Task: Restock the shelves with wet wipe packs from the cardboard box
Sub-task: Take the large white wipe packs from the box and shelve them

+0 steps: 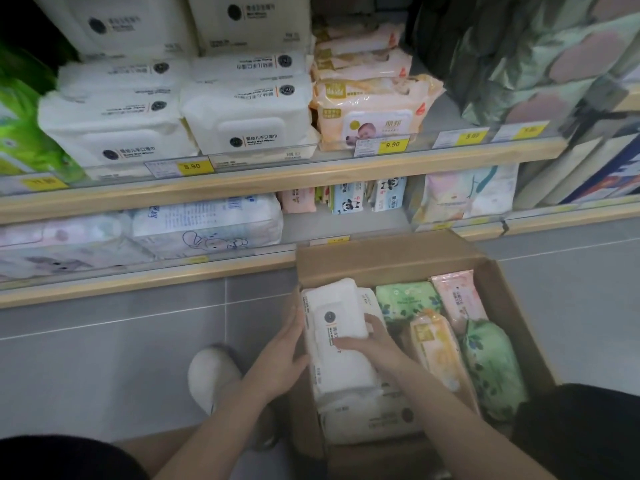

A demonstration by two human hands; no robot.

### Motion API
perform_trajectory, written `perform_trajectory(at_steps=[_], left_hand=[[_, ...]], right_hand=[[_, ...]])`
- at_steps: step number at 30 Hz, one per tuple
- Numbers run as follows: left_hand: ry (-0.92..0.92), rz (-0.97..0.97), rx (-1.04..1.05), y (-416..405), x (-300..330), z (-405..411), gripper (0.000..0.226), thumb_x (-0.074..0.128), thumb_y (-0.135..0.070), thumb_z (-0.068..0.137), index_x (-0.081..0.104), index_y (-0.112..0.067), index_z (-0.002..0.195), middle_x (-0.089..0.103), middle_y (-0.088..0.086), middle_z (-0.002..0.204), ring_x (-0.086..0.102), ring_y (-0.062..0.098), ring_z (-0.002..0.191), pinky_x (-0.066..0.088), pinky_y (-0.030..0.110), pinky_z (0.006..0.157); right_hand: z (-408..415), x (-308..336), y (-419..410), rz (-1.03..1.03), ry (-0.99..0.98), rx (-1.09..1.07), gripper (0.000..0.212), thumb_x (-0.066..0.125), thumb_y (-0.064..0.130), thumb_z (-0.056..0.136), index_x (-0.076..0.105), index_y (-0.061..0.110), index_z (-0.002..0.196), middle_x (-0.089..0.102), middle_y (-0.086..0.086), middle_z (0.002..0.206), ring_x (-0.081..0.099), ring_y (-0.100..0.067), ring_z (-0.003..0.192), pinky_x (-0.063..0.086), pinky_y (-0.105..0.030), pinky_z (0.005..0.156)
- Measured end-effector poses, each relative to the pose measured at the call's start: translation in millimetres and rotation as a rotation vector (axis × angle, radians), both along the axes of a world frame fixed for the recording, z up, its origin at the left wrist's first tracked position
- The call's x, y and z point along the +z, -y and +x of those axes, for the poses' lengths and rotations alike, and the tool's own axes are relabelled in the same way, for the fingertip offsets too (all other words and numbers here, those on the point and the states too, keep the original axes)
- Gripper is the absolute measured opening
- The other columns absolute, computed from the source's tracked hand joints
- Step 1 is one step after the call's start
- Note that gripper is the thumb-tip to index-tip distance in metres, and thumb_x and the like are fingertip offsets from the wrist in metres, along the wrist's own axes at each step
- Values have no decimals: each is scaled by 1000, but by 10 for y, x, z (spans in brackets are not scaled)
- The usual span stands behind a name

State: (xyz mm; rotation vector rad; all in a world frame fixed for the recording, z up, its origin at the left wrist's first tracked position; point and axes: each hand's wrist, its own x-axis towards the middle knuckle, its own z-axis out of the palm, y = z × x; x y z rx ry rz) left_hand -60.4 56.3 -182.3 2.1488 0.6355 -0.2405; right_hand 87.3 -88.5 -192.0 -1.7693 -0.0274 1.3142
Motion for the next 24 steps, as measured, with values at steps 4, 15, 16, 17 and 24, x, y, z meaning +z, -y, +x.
perform_trajectory(at_steps=[4, 15, 16, 17, 24], left_hand=[[-18, 27, -6, 5, -2, -6, 88, 56, -20, 92, -13, -10, 146, -16, -14, 143, 8, 9, 144, 5, 10, 106], [14, 120, 11, 96, 241, 132, 77, 58, -27, 91, 10, -21, 150, 15, -9, 155, 21, 11, 141, 14, 14, 110], [53, 134, 1, 161, 264, 173, 75, 58, -25, 90, 12, -23, 150, 15, -11, 154, 20, 9, 141, 13, 14, 110], [80, 142, -20, 236, 279, 220, 74, 58, -24, 90, 13, -24, 150, 14, -11, 154, 18, 9, 142, 12, 15, 111], [-42, 70, -136, 671, 13, 517, 79, 58, -29, 91, 7, -22, 150, 9, 2, 158, 9, 15, 145, 8, 22, 115]], right_hand=[[29, 110, -40, -12, -72, 37, 85, 87, 34, 61, 42, 12, 130, 61, 2, 114, 63, -12, 94, 49, -25, 66], [228, 568, 99, 29, 138, -102, 53, 84, 10, 59, 56, 7, 104, 67, -4, 89, 64, -14, 74, 48, -19, 48], [324, 645, 173, 36, 163, -103, 55, 85, 13, 55, 58, 8, 103, 69, -7, 91, 67, -17, 74, 49, -20, 50], [422, 712, 267, 45, 183, -118, 63, 85, 17, 49, 58, 8, 104, 70, -8, 93, 68, -19, 77, 52, -23, 54], [907, 1059, 1018, 105, 293, -275, 68, 86, 19, 45, 63, 9, 108, 74, -8, 93, 72, -23, 81, 57, -31, 61]])
